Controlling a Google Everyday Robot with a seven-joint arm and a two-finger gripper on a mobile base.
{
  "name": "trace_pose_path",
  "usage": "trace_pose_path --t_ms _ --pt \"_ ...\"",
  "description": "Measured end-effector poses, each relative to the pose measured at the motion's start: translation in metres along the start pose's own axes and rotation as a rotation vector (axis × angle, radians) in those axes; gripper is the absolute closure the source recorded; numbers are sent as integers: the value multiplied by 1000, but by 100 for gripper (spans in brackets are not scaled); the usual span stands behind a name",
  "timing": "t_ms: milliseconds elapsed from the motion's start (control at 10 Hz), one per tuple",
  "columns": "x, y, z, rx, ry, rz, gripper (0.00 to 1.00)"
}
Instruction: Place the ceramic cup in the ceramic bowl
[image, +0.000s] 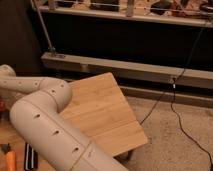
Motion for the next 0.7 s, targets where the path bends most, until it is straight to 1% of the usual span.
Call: trace_pose_path --t_ms 100,300,400,500,600,700 --pt "0 0 4 -1 4 2 78" --pt "-3 1 -1 -2 -1 2 96" --pt "-9 2 -15 1 -19 2 100" --pt "-12 2 -27 9 -30 1 100" --pt "-18 2 -44 24 -46 0 100" --pt "-23 -1 -56 49 -55 0 100"
